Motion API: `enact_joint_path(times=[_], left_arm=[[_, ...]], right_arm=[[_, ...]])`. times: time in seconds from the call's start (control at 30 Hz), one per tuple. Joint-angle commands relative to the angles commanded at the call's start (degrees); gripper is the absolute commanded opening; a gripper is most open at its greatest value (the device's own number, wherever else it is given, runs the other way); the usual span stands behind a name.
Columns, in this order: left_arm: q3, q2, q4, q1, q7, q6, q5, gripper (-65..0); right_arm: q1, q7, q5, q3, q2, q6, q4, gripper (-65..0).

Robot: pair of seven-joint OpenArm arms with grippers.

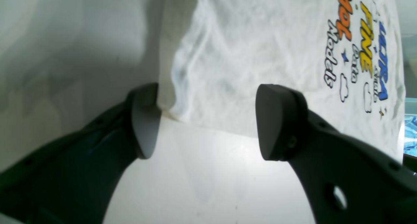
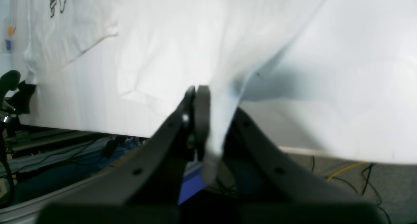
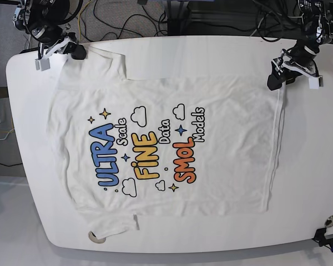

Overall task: Fold the T-shirt properly
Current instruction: 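Close both grippers on the shoulder edges and pull the shirt taut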

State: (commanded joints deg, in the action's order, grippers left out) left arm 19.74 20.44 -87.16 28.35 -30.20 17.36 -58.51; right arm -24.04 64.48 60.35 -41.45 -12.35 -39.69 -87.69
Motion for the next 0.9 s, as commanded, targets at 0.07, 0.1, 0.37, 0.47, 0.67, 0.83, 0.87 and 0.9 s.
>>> enact_joint_path(times=[0.07,0.1,0.37,0.47,0.67,0.83,0.87,0.9], left_arm=[[-0.4,0.0,0.0,0.0,0.0,0.0,0.0,-23.0],[-0.4,0.0,0.0,-0.1,0.0,0.0,0.0,-23.1],[-0.4,0.0,0.0,-1.6,0.0,-0.1,0.0,-36.7],[-0.4,0.0,0.0,-1.6,0.0,-0.1,0.0,-43.4],[-0.2,0.0,0.0,-1.6,0.0,-0.1,0.0,-63.9],[-0.1,0.0,0.0,-1.6,0.0,-0.1,0.0,-65.0],[-0.1,0.0,0.0,-1.6,0.0,-0.1,0.0,-65.0],[-0.1,0.0,-0.2,-1.5,0.0,-0.1,-0.1,-65.0]], right_arm=[[0.0,0.0,0.0,0.0,0.0,0.0,0.0,-65.0],[0.0,0.0,0.0,0.0,0.0,0.0,0.0,-65.0],[0.0,0.0,0.0,0.0,0.0,0.0,0.0,-65.0],[0.0,0.0,0.0,0.0,0.0,0.0,0.0,-65.0],[-0.1,0.0,0.0,0.0,0.0,0.0,0.0,-65.0],[-0.1,0.0,0.0,0.0,0.0,0.0,0.0,-65.0],[-0.1,0.0,0.0,0.0,0.0,0.0,0.0,-65.0],[0.0,0.0,0.0,0.0,0.0,0.0,-0.1,-65.0]])
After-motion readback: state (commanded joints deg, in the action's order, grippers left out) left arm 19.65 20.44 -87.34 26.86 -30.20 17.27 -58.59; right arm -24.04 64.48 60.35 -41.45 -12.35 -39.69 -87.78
